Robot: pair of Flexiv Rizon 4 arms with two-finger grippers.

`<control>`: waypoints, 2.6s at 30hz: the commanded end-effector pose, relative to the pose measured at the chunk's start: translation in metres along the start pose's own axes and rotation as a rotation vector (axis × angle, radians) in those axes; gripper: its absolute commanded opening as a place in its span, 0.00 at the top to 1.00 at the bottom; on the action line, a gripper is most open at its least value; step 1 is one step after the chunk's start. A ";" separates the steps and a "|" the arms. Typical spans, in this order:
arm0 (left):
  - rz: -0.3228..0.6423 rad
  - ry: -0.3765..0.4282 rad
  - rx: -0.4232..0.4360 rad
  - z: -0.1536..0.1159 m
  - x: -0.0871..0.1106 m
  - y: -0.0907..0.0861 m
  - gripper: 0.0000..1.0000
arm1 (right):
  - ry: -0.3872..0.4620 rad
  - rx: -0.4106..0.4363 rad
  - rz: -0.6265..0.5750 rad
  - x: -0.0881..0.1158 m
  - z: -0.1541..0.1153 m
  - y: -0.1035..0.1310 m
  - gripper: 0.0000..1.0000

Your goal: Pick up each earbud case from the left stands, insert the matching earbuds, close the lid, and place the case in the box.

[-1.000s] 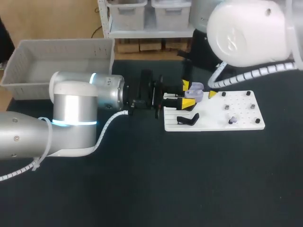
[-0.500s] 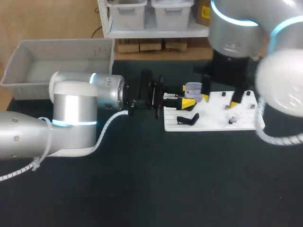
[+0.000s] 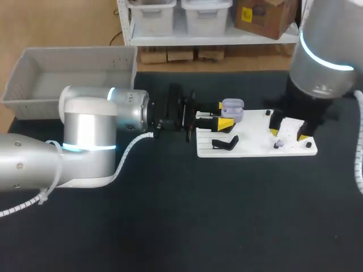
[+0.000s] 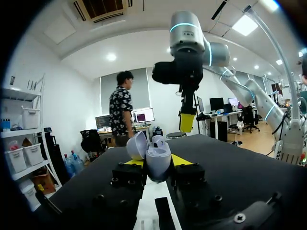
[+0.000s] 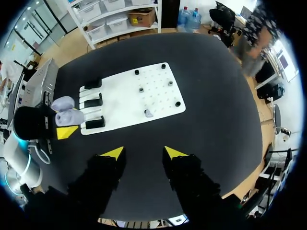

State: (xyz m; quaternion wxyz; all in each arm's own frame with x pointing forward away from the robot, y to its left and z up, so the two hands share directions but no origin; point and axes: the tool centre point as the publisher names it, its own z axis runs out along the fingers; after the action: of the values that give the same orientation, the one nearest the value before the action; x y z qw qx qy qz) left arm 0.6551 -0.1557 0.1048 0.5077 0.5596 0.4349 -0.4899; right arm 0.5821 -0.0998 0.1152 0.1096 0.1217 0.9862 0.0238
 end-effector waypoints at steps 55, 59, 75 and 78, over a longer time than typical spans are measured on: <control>0.000 0.001 0.001 0.000 0.000 0.000 1.00 | 0.103 -0.142 -0.049 -0.040 0.110 -0.008 0.67; 0.000 0.001 0.001 0.000 0.000 0.000 1.00 | 0.108 -0.141 -0.048 -0.040 0.112 -0.008 0.71; 0.000 0.001 0.001 0.000 0.000 0.000 1.00 | 0.119 -0.135 -0.046 -0.037 0.107 -0.010 1.00; 0.000 0.001 0.001 0.000 0.000 0.000 1.00 | 0.111 -0.137 -0.042 -0.035 0.096 -0.013 1.00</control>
State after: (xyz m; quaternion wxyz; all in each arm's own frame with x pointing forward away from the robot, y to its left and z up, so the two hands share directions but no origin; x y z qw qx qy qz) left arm 0.6551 -0.1557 0.1048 0.5077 0.5596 0.4349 -0.4899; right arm 0.6421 -0.1146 0.0172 0.0590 0.0901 0.9895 0.0964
